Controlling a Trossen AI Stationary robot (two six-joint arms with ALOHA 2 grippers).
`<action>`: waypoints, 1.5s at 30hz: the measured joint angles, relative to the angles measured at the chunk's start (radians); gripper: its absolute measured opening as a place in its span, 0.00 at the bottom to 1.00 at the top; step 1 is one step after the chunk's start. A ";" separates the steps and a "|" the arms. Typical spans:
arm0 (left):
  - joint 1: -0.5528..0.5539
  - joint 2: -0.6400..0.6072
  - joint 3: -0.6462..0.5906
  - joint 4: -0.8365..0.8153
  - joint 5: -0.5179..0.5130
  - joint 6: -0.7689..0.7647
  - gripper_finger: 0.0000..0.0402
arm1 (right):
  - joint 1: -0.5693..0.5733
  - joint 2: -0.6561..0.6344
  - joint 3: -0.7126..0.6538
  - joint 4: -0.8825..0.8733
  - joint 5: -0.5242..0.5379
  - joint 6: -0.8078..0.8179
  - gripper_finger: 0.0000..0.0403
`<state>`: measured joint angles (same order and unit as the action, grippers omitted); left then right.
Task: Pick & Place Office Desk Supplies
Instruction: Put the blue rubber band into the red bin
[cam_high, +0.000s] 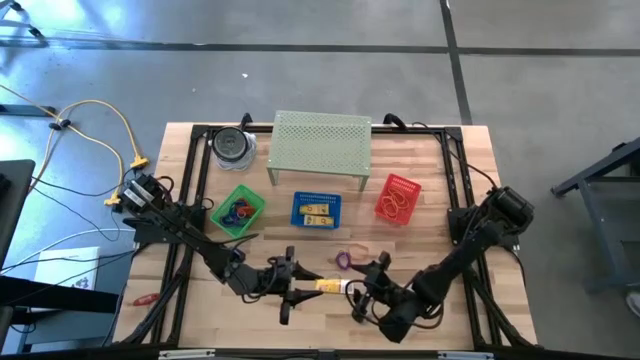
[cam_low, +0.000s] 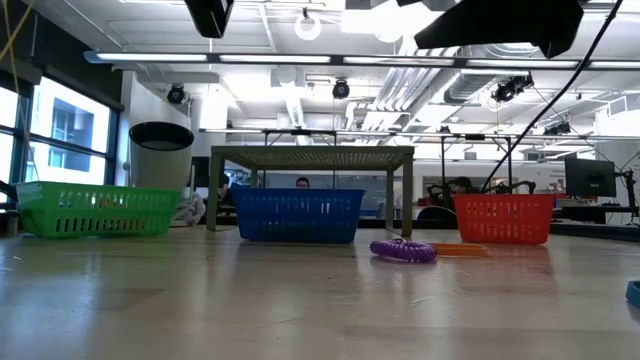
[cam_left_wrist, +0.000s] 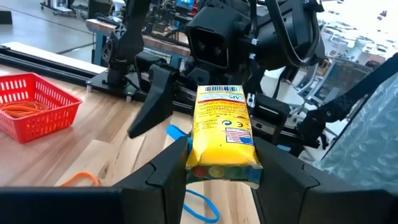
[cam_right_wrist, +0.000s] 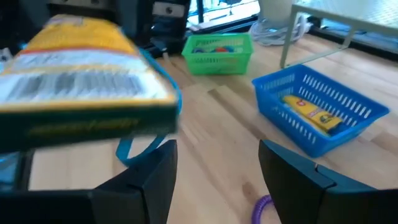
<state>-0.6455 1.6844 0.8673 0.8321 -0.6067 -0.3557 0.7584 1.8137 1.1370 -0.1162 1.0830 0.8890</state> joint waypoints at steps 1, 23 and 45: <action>-0.002 0.000 0.000 0.000 0.000 0.007 0.39 | 0.004 0.000 0.000 0.000 -0.011 0.000 0.53; -0.011 0.000 -0.001 0.004 0.000 0.019 0.39 | 0.034 0.000 0.000 0.068 0.047 -0.037 0.53; -0.011 0.000 -0.001 0.003 0.000 0.020 0.39 | 0.003 0.000 0.000 0.211 -0.070 -0.232 0.53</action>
<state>-0.6567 1.6848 0.8665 0.8356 -0.6069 -0.3359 0.7613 1.8141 1.1374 0.0951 1.0130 0.6571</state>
